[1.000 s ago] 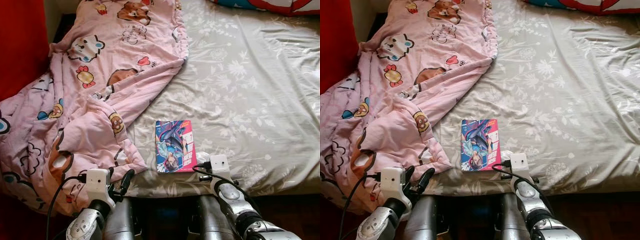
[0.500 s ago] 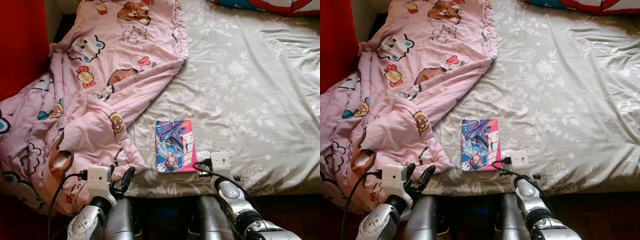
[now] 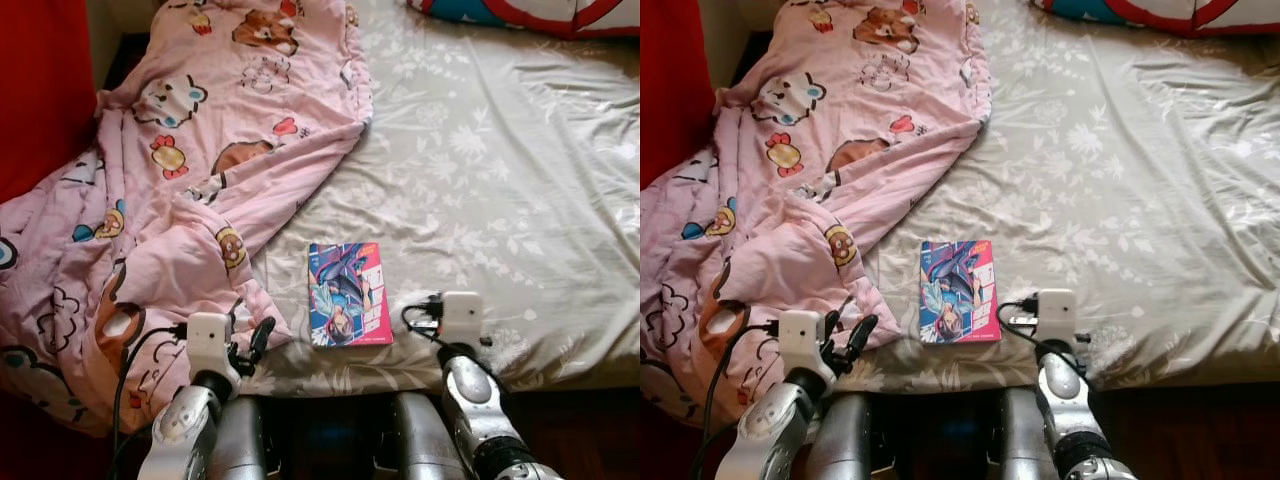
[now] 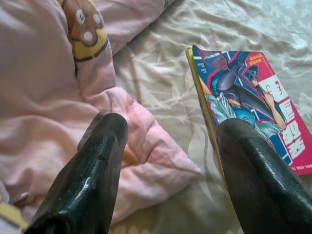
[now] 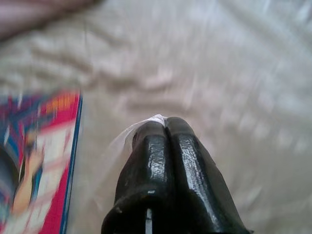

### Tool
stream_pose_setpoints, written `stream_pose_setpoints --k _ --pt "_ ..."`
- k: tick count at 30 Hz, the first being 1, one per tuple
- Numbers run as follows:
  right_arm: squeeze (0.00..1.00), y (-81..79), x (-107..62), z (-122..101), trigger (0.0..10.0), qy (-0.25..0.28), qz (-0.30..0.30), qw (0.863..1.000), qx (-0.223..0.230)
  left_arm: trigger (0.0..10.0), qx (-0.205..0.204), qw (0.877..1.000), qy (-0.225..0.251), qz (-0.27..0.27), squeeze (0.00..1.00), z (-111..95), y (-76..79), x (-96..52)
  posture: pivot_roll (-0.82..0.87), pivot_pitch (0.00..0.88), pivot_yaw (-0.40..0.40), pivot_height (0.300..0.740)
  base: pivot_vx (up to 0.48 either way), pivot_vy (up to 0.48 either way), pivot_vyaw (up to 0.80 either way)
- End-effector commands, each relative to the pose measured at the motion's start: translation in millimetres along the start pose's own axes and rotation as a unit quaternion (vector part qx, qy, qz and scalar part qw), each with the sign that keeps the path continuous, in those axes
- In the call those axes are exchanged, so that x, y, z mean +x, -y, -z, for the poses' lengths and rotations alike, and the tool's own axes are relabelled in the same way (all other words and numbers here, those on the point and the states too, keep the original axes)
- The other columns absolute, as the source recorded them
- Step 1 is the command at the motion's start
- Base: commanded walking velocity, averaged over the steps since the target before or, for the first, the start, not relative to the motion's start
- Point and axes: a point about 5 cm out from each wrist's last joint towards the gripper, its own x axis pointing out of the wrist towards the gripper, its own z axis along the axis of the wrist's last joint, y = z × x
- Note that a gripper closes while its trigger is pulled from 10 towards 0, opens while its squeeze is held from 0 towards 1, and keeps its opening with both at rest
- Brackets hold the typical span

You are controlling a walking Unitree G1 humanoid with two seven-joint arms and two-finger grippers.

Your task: Clean up the room

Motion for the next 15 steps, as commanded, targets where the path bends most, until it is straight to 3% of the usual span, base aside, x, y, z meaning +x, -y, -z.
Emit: stream_pose_setpoints --k 1,7,8,9,15 --pt "0.0 -10.0 -5.9 -0.7 0.0 0.015 -0.021 1.0 -0.002 10.0 0.001 1.0 -0.01 -0.013 0.0 7.1 -5.4 -0.4 -0.04 0.153 -0.015 0.631 0.0 0.0 0.0" --pt "0.0 -13.9 -11.4 -10.2 0.0 0.04 -0.032 0.998 0.024 10.0 0.004 1.0 -0.012 -0.023 0.0 11.2 -13.0 7.5 -0.07 0.115 -0.015 0.631 0.0 0.0 0.0" --pt "0.0 -16.5 -13.2 -6.9 7.5 0.03 -0.044 0.998 0.029 10.0 0.006 1.0 -0.016 -0.026 0.0 14.2 -15.1 8.1 -0.07 0.111 -0.015 0.631 0.0 0.0 0.0" --pt "0.0 -18.6 -14.5 -3.6 10.0 0.022 -0.055 0.998 0.028 10.0 0.006 0.999 -0.02 -0.028 0.0 16.8 -16.5 9.4 -0.08 0.097 -0.015 0.631 0.0 0.0 0.0" --pt "0.0 -16.6 -17.9 4.8 10.0 0.005 -0.051 0.998 0.035 10.0 0.014 0.999 -0.033 -0.037 0.0 22.4 -21.6 16.0 -0.08 0.074 -0.01 0.631 0.0 0.0 0.0"
